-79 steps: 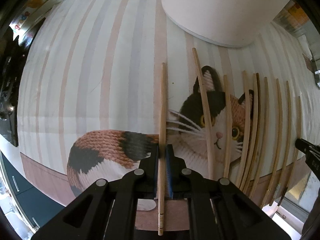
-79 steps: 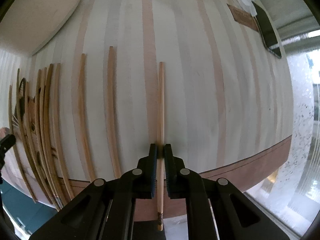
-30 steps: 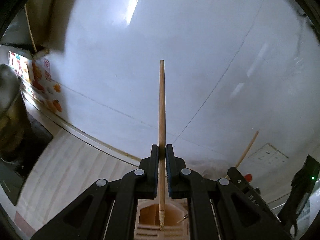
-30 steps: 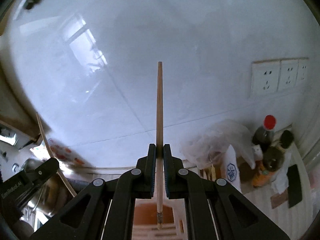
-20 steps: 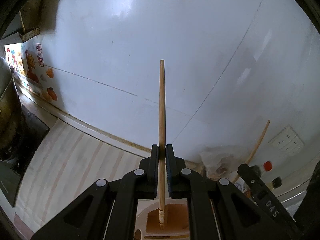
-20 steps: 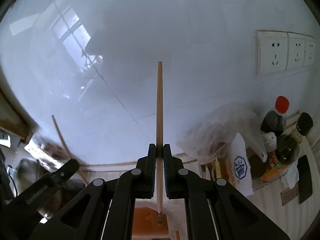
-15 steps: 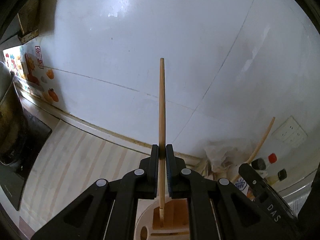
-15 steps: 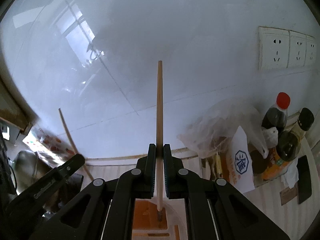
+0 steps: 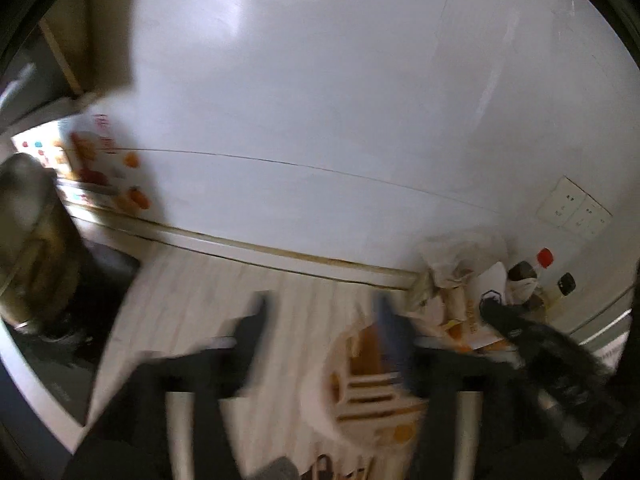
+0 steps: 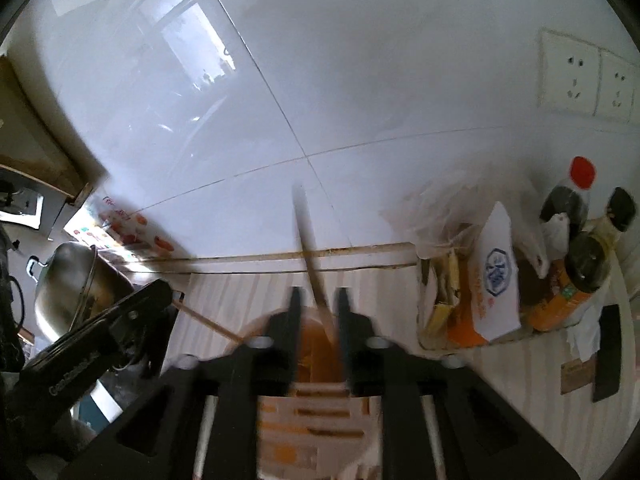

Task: Organize utensils
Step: 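Lower the chopsticks into the holder and open both tools, then return to the row and grasp one chopstick with each tool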

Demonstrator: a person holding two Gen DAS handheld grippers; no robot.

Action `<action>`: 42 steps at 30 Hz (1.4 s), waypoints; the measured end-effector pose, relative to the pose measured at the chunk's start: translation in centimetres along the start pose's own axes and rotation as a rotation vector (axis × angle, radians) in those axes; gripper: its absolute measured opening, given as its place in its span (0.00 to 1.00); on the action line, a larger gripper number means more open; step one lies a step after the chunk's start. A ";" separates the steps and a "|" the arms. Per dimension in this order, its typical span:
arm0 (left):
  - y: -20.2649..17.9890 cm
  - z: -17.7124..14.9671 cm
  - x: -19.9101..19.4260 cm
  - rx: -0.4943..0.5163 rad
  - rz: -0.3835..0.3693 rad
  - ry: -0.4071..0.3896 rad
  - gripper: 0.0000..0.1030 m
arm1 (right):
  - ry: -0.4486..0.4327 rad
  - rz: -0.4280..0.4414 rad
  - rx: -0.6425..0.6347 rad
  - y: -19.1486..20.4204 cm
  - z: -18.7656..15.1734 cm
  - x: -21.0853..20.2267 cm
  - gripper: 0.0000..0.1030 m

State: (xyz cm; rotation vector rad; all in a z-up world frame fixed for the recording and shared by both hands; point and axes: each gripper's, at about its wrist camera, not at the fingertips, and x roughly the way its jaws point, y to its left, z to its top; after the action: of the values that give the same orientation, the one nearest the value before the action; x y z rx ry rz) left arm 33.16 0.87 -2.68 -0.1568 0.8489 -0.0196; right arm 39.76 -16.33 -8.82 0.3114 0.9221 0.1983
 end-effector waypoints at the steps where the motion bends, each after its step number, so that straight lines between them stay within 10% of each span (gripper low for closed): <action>1: 0.5 -0.3 -1.0 -0.010 0.020 -0.025 0.74 | -0.013 0.002 0.005 -0.1 -0.1 -0.9 0.49; 7: 1.9 -1.8 -4.3 0.011 0.054 -0.071 1.00 | -0.085 -0.022 0.057 -1.3 -0.7 -6.1 0.60; 14: 2.9 -5.0 -5.7 0.024 0.090 -0.072 1.00 | -0.178 -0.034 0.096 -2.4 -3.3 -10.9 0.91; 26: 3.9 -16.0 -0.1 0.052 0.159 0.152 0.99 | -0.021 -0.165 0.102 -5.2 -10.5 -10.4 0.94; 31: 3.7 -21.5 4.7 0.051 0.122 0.345 0.93 | 0.147 -0.191 0.165 -8.5 -15.2 -7.2 0.61; 35: 3.2 -26.4 9.9 0.011 0.047 0.567 0.54 | 0.259 -0.231 0.211 -11.1 -18.7 -4.5 0.39; 42: 0.9 -29.5 13.6 0.105 0.067 0.643 0.37 | 0.459 -0.289 0.219 -13.3 -24.1 0.6 0.37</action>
State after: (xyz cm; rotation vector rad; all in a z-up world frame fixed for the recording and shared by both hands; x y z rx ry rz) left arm 20.01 -3.16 -32.12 -0.0183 1.4915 -0.0537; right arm 21.15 -24.33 -27.45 0.3367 1.4349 -0.1057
